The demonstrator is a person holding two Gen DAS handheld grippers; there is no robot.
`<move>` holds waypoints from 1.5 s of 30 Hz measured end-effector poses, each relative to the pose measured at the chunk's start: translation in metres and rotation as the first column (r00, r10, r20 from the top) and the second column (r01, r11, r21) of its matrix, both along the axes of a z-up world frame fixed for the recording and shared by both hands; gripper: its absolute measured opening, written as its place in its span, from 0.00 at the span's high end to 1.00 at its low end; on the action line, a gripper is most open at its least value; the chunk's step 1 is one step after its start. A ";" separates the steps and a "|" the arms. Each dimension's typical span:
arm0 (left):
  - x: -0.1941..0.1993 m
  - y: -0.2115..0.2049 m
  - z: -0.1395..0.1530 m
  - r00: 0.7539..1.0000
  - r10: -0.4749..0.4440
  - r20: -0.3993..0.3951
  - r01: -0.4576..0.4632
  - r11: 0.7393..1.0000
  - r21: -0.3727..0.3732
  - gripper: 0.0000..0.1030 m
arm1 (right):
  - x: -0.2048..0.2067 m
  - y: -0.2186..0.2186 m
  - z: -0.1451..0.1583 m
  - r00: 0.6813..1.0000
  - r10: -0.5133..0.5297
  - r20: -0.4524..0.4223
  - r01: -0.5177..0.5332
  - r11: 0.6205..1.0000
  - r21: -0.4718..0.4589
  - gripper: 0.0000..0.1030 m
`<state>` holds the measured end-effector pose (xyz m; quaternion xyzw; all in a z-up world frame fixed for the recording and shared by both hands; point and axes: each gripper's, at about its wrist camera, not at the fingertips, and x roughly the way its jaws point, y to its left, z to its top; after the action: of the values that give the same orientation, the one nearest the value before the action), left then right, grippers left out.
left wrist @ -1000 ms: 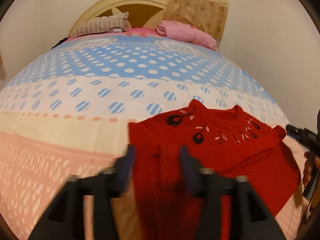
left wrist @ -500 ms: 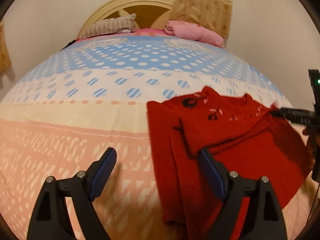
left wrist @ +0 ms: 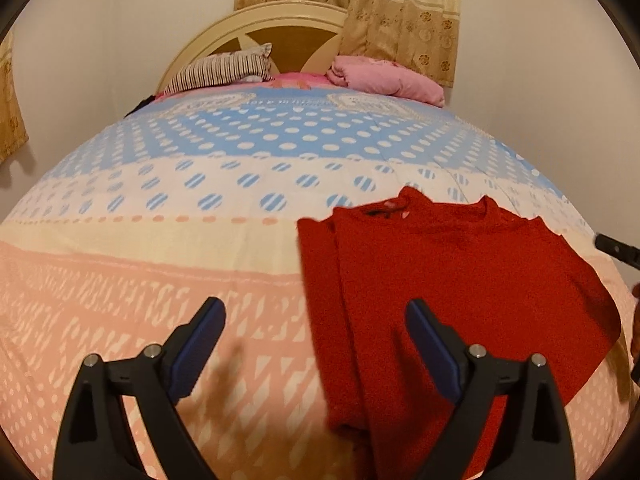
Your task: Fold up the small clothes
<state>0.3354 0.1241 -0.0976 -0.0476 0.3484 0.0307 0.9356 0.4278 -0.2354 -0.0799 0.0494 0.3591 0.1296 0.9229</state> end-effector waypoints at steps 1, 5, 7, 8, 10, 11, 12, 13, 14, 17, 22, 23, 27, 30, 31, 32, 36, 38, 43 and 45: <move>0.002 -0.002 0.001 1.000 0.004 0.005 -0.004 1.000 0.010 0.08 | -0.006 -0.011 0.000 1.000 -0.020 0.006 0.019 1.000 0.010 0.29; 0.009 -0.002 -0.006 0.999 0.032 -0.018 -0.032 0.999 0.027 0.06 | -0.028 -0.045 -0.003 0.994 -0.111 0.013 0.111 0.993 0.035 0.29; 0.009 -0.001 -0.014 0.998 0.044 -0.040 -0.043 0.999 0.033 0.06 | -0.034 -0.050 -0.005 0.994 -0.111 0.001 0.111 0.993 0.049 0.29; 0.008 -0.001 -0.017 0.998 0.048 -0.049 -0.046 0.998 0.037 0.06 | -0.038 -0.050 -0.006 0.995 -0.099 -0.003 0.099 0.994 0.051 0.29; 0.005 0.001 -0.022 0.997 0.050 -0.059 -0.048 0.998 0.028 0.06 | -0.044 -0.040 -0.007 0.998 -0.057 0.000 0.056 0.998 0.042 0.29; 0.003 0.001 -0.022 0.997 0.054 -0.058 -0.053 0.998 0.021 0.06 | -0.047 -0.030 -0.007 1.000 -0.020 0.000 0.020 0.999 0.032 0.29; 0.002 0.004 -0.022 0.996 0.062 -0.057 -0.061 0.998 0.012 0.06 | -0.049 -0.021 -0.009 1.000 0.016 -0.006 -0.016 1.000 0.022 0.29; 0.002 0.005 -0.022 0.996 0.065 -0.059 -0.065 0.998 0.007 0.06 | -0.052 -0.012 -0.012 0.998 0.056 -0.015 -0.056 0.998 0.004 0.29; 0.001 0.006 -0.023 0.995 0.070 -0.065 -0.069 0.998 0.003 0.05 | -0.056 -0.004 -0.017 0.996 0.081 -0.025 -0.082 0.997 -0.016 0.29; 0.002 0.010 -0.031 0.993 0.073 -0.090 -0.075 0.997 -0.021 0.01 | -0.062 0.011 -0.041 0.994 0.081 -0.080 -0.090 0.989 -0.116 0.29; 0.000 0.009 -0.033 0.993 0.069 -0.091 -0.072 0.997 -0.026 0.00 | -0.061 0.000 -0.047 0.988 0.011 -0.156 -0.029 0.993 -0.113 0.29; -0.001 0.008 -0.034 0.994 0.068 -0.090 -0.070 0.997 -0.023 0.00 | -0.064 0.003 -0.042 0.990 -0.002 -0.142 -0.017 0.991 -0.135 0.29; 0.000 0.011 -0.036 0.993 0.067 -0.098 -0.071 0.997 -0.035 0.00 | -0.078 0.035 -0.012 1.000 0.029 -0.008 -0.030 0.975 -0.219 0.29; 0.000 0.010 -0.036 0.992 0.071 -0.100 -0.074 0.997 -0.028 0.00 | -0.078 0.068 -0.001 0.991 0.127 0.028 -0.119 0.973 -0.198 0.29; 0.000 0.010 -0.036 0.992 0.072 -0.100 -0.074 0.997 -0.024 0.00 | -0.073 0.082 -0.003 0.987 0.158 0.014 -0.153 0.971 -0.182 0.29; 0.000 0.009 -0.036 0.992 0.072 -0.099 -0.075 0.997 -0.021 0.00 | -0.069 0.091 -0.006 0.984 0.175 0.001 -0.173 0.971 -0.163 0.29; 0.000 0.010 -0.037 0.992 0.071 -0.101 -0.074 0.997 -0.034 0.00 | -0.056 0.119 -0.036 0.978 0.191 -0.090 -0.202 0.970 -0.134 0.29; 0.000 0.011 -0.038 0.992 0.067 -0.106 -0.073 0.996 -0.051 0.00 | -0.060 0.129 -0.052 0.973 0.198 -0.120 -0.215 0.964 -0.154 0.29; 0.001 0.014 -0.040 0.992 0.061 -0.111 -0.069 0.995 -0.072 0.00 | -0.075 0.128 -0.055 0.977 0.190 -0.095 -0.204 0.965 -0.167 0.29; 0.001 0.014 -0.040 0.992 0.061 -0.111 -0.069 0.995 -0.073 0.00 | -0.078 0.129 -0.058 0.977 0.192 -0.090 -0.206 0.961 -0.185 0.29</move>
<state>0.3359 0.1384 -0.1372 -0.0929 0.3979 0.0503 0.9113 0.3500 -0.1064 -0.1377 -0.0722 0.4058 0.1843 0.8923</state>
